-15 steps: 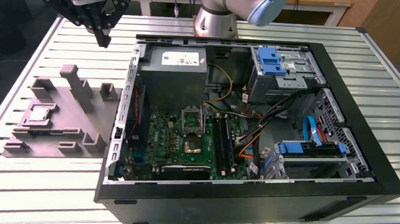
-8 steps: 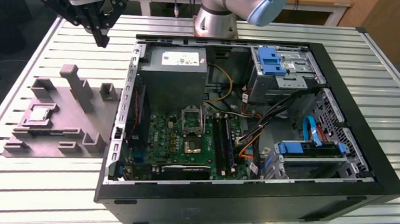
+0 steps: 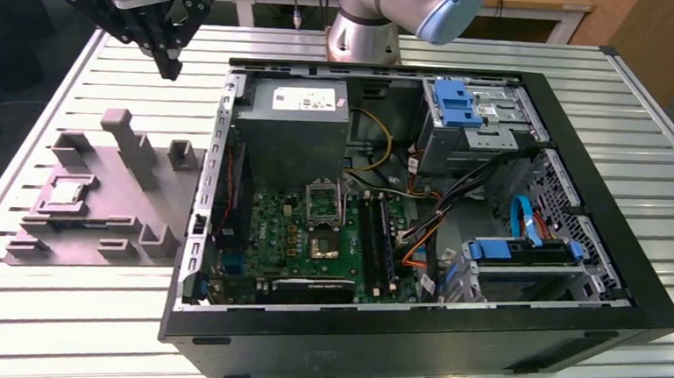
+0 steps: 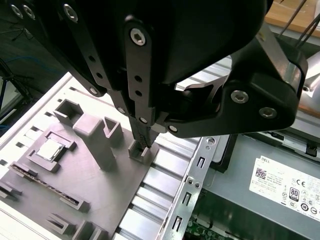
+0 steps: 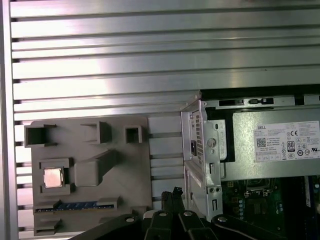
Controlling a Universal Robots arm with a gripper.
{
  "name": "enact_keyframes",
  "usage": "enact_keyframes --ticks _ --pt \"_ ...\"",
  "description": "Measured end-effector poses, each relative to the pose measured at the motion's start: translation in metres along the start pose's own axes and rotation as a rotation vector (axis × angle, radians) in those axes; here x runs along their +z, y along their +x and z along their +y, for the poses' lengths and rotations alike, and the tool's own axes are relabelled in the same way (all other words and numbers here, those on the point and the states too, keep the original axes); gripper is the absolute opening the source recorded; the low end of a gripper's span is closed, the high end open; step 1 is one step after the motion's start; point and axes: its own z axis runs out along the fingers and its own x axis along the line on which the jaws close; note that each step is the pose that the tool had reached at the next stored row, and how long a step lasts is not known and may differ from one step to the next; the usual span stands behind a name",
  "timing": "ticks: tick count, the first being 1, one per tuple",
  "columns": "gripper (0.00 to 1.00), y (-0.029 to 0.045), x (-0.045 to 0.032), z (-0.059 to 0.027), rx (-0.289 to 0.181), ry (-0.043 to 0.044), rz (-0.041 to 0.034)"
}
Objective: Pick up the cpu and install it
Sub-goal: 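Reach for the cpu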
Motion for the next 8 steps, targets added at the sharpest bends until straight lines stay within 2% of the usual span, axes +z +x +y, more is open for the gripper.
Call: enact_keyframes --ticks 8 --pt "0.11 0.0036 -0.0001 -0.0003 0.000 0.0000 0.0000"
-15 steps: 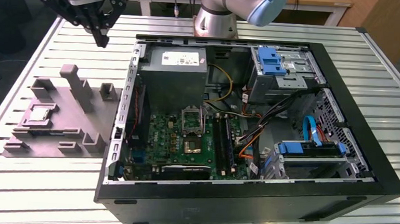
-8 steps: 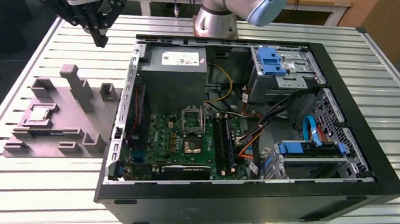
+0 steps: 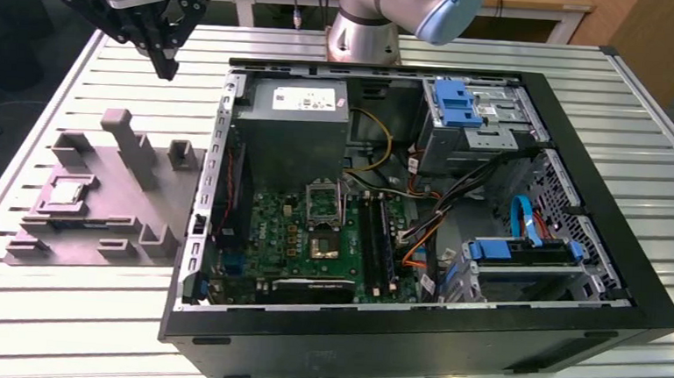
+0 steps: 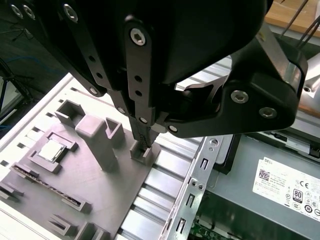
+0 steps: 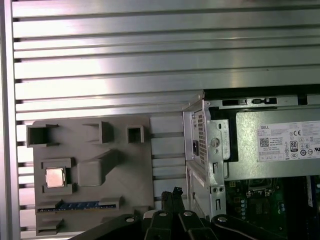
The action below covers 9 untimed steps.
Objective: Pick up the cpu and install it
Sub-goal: 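Reach for the cpu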
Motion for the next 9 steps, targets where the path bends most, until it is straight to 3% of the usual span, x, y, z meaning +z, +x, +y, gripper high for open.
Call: enact_keyframes --ticks 9 --pt "0.11 0.0036 -0.0001 -0.0003 0.000 -0.0001 0.0000"
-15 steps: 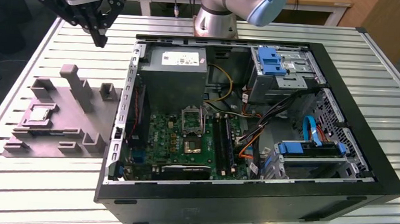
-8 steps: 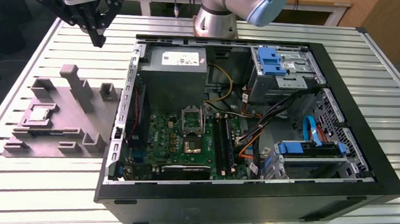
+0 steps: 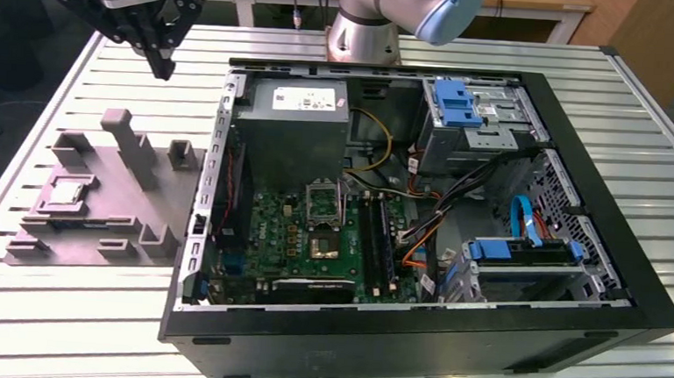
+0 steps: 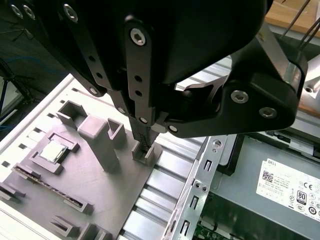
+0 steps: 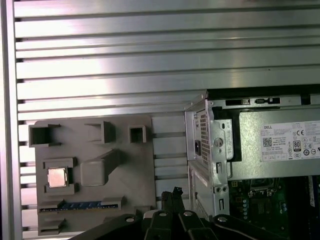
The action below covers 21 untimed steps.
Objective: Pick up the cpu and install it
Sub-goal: 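Reach for the cpu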
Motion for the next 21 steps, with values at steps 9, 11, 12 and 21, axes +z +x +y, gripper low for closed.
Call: enact_keyframes --ticks 9,11,12,21 --pt "0.11 0.0023 -0.0001 -0.0002 0.000 0.0001 0.0000" --pt "0.11 0.0027 -0.0001 -0.0002 0.000 0.0001 0.0000" --pt "0.11 0.0029 -0.0001 -0.0002 0.000 0.0000 0.0000" --pt "0.11 0.0052 -0.0002 -0.0004 0.000 0.0001 0.0000"
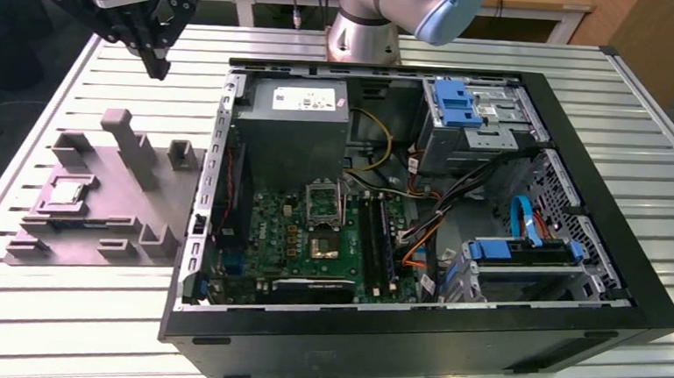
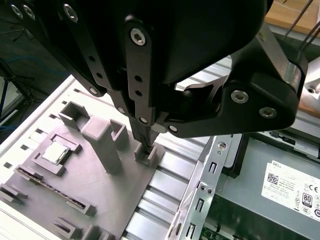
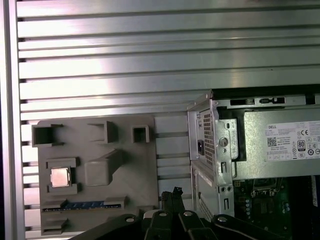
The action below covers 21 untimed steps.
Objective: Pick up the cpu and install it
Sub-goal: 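Reach for the cpu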
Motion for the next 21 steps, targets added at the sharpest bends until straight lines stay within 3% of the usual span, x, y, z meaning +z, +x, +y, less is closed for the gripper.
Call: enact_keyframes --ticks 10,12,16,18,21 --pt "0.11 0.0022 0.0000 -0.0002 0.000 0.0000 0.0000" --pt "0.11 0.0059 -0.0002 -0.0004 0.000 0.0000 0.0001" --pt "0.11 0.0065 -0.0002 -0.0005 0.000 0.0000 0.0000" --pt "0.11 0.0126 -0.0003 -0.0009 0.000 0.0000 0.0000" --pt "0.11 0.0132 -0.0004 -0.0010 0.000 0.0000 0.0000"
